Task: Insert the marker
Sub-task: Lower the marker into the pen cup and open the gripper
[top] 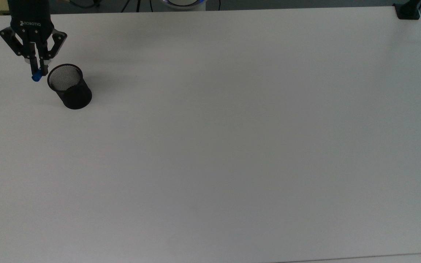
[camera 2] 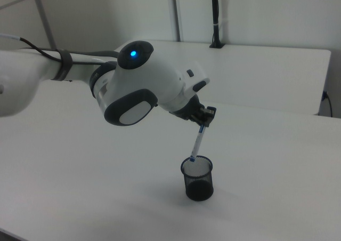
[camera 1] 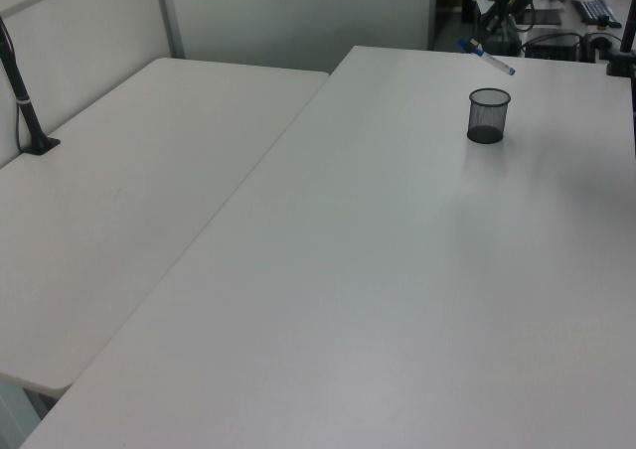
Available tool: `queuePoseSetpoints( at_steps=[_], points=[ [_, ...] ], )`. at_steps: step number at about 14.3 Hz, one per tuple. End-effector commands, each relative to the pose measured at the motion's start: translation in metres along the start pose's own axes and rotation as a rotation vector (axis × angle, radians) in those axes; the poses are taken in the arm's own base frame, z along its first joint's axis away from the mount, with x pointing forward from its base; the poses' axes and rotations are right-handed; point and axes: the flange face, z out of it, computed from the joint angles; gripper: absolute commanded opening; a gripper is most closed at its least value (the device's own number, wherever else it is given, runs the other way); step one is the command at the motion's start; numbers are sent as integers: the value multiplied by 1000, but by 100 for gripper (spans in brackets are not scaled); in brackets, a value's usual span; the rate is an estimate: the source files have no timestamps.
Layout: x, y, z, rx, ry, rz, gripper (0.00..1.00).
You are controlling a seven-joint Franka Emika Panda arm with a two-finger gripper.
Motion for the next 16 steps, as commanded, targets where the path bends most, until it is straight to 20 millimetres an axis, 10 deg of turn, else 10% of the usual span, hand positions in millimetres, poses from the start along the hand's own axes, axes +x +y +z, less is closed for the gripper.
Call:
queuePoseSetpoints(
  at_steps=[1,7,16],
  points=[
    [-6,-15,13,-45,63,-1,8],
    [-40,-39,35,-91,74,-19,9],
    [-39,-50,51,-114,101,-9,9]
  ],
)
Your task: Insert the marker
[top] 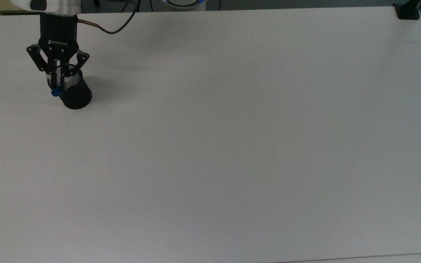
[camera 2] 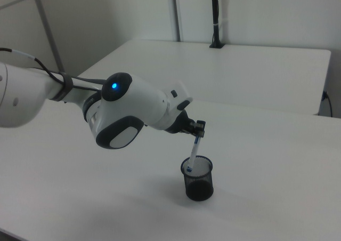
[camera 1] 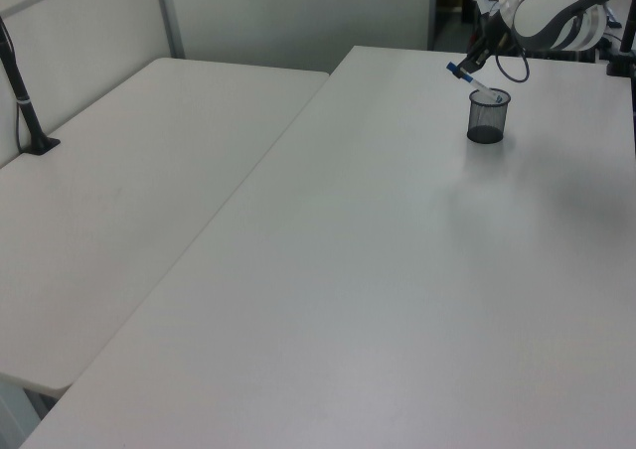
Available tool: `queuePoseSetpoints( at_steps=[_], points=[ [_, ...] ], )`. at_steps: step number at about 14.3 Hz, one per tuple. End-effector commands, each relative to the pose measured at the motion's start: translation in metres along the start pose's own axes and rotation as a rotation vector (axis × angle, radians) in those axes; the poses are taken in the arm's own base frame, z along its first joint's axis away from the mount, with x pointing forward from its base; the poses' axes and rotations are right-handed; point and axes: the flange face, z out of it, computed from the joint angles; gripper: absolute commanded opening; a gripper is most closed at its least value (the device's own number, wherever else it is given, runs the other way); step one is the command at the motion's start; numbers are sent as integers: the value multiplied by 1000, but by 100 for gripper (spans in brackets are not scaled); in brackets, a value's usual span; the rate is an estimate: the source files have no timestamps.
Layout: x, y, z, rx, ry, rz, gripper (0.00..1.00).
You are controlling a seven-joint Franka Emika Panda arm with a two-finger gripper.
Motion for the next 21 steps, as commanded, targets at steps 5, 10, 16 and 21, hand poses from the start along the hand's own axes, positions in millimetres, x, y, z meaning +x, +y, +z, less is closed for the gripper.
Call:
queuePoseSetpoints(
  at_steps=[5,10,16,21],
  points=[
    [-12,10,3,-32,7,21,28],
    [-9,16,-2,-38,17,41,60],
    [42,47,-62,158,-56,150,84],
    [77,75,-127,373,-249,161,89]
  ],
)
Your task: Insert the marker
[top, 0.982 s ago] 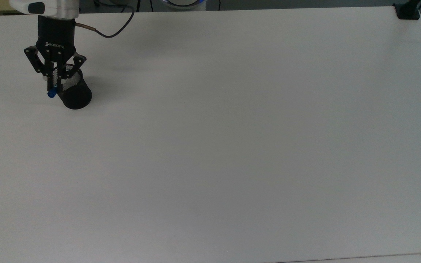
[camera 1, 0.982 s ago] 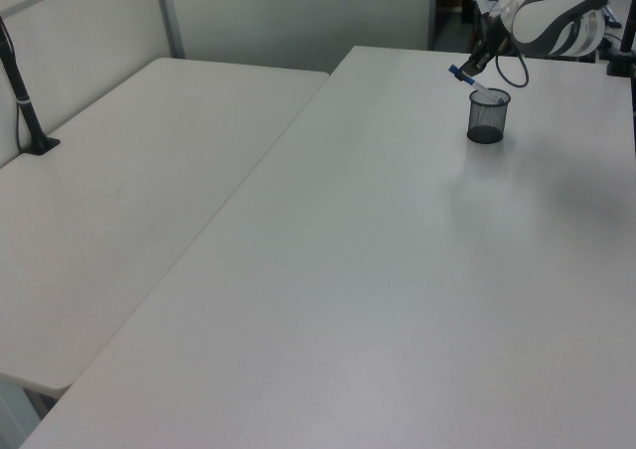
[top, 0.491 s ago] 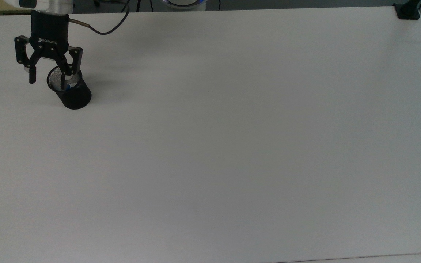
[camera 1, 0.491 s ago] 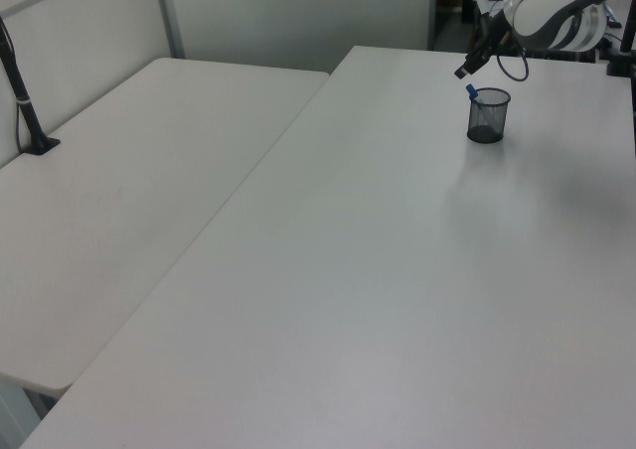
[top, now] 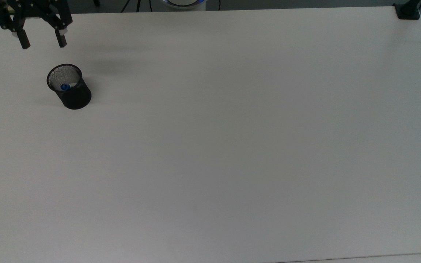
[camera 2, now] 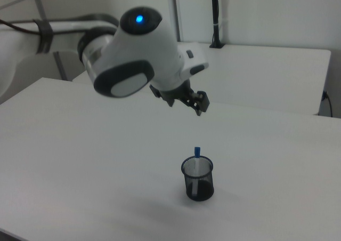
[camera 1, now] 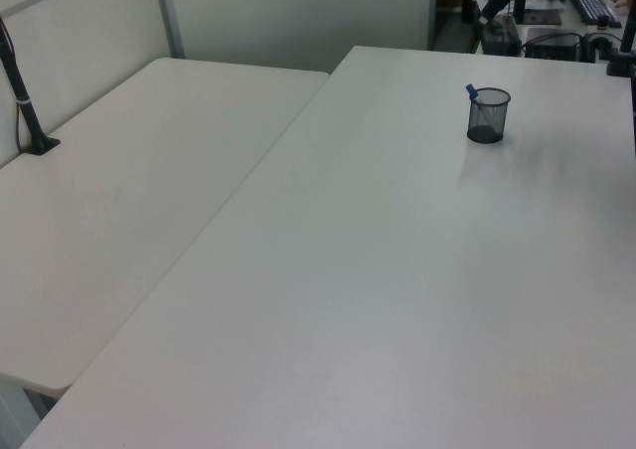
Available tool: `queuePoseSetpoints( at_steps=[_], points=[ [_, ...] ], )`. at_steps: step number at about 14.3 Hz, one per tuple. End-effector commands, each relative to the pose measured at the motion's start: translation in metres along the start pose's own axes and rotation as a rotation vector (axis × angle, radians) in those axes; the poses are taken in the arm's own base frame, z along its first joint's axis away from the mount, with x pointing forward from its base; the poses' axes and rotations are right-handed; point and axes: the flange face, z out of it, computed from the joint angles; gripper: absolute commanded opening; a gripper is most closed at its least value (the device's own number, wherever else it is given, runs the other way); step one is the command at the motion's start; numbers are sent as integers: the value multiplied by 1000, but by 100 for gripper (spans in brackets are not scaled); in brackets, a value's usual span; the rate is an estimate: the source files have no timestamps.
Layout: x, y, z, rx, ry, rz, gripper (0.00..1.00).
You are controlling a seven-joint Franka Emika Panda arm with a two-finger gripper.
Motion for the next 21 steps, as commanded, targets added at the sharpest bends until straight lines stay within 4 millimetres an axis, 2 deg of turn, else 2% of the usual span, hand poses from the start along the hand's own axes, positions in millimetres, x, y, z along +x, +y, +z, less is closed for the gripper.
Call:
queuePoseSetpoints(
  at_steps=[1,3,4,6,9,10,14,16,21],
  points=[
    [15,-4,-46,108,-129,28,89],
    [16,-9,-66,137,-212,56,92],
    [19,-16,-75,146,-255,67,98],
    [23,-33,-91,139,-322,84,100],
    [34,-75,-100,78,-379,68,100],
    [39,-97,-96,31,-405,60,100],
    [51,-153,-80,-101,-437,119,100],
    [55,-184,-67,-158,-452,82,100],
    [67,-206,-27,-225,-437,8,100]
  ],
)
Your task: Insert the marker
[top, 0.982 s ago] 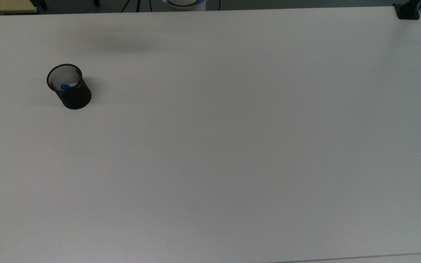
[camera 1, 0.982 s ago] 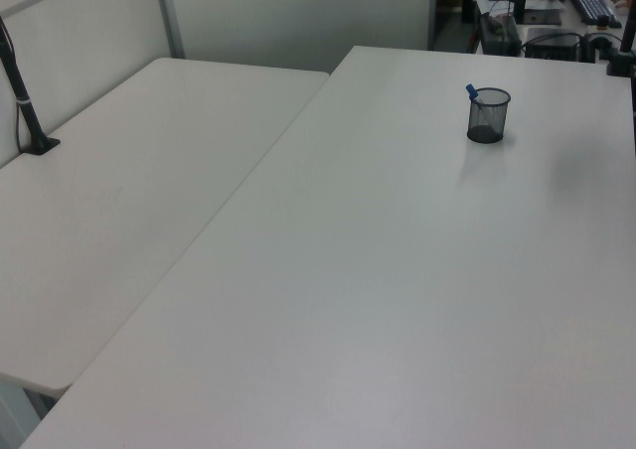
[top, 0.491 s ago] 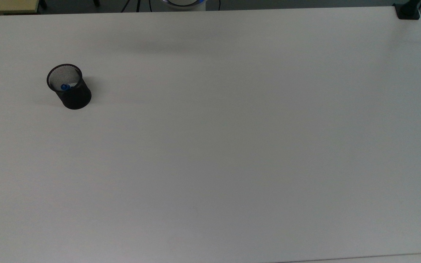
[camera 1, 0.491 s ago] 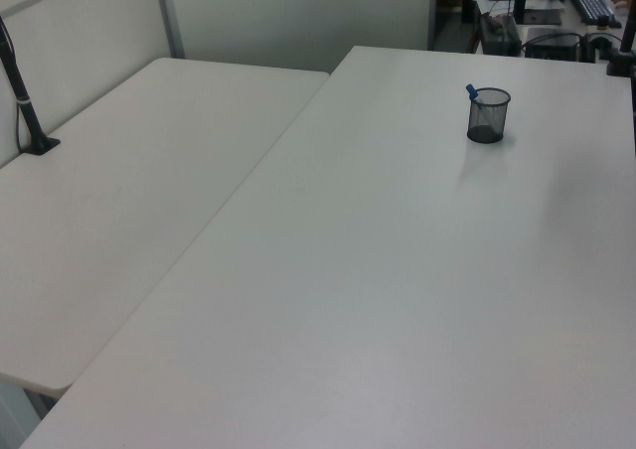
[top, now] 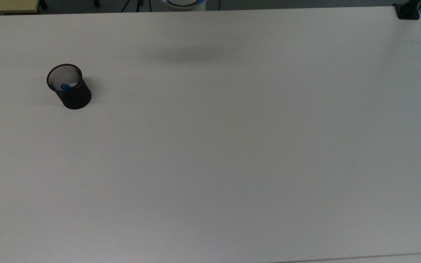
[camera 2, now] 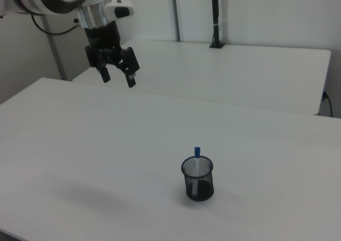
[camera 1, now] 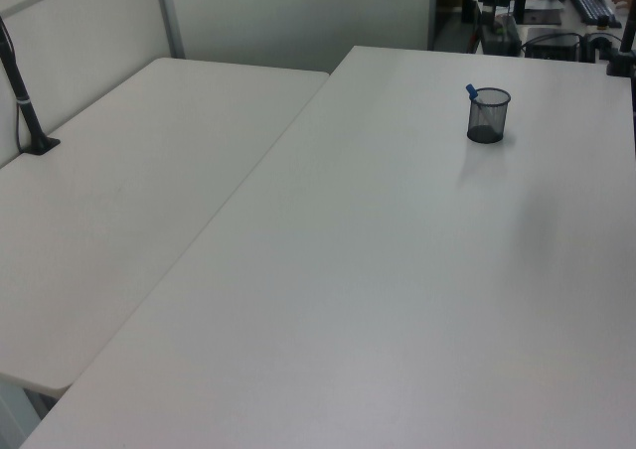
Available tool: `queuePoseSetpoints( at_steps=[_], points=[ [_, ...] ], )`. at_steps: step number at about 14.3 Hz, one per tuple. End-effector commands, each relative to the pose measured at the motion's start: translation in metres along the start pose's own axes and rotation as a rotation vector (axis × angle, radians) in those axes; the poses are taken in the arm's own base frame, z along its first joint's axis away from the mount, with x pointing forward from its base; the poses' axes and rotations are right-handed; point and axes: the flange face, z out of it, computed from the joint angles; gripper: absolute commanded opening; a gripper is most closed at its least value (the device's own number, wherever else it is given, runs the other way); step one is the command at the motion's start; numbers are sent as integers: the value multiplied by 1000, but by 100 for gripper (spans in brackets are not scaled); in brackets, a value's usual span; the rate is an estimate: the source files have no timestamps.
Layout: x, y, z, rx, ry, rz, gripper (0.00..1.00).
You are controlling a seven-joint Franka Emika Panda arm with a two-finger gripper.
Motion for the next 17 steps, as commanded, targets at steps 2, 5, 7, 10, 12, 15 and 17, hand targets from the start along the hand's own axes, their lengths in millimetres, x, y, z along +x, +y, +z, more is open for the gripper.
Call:
queuePoseSetpoints(
  at_steps=[2,5,7,10,12,15,17],
  points=[
    [16,-7,18,-41,20,-19,100],
    [15,-5,21,-38,14,-13,100],
    [15,-6,21,-38,16,-13,100],
    [15,-6,21,-13,16,-7,100],
    [15,-12,24,40,11,0,100],
    [15,-15,24,74,10,1,100],
    [15,-15,24,74,10,1,100]
  ],
)
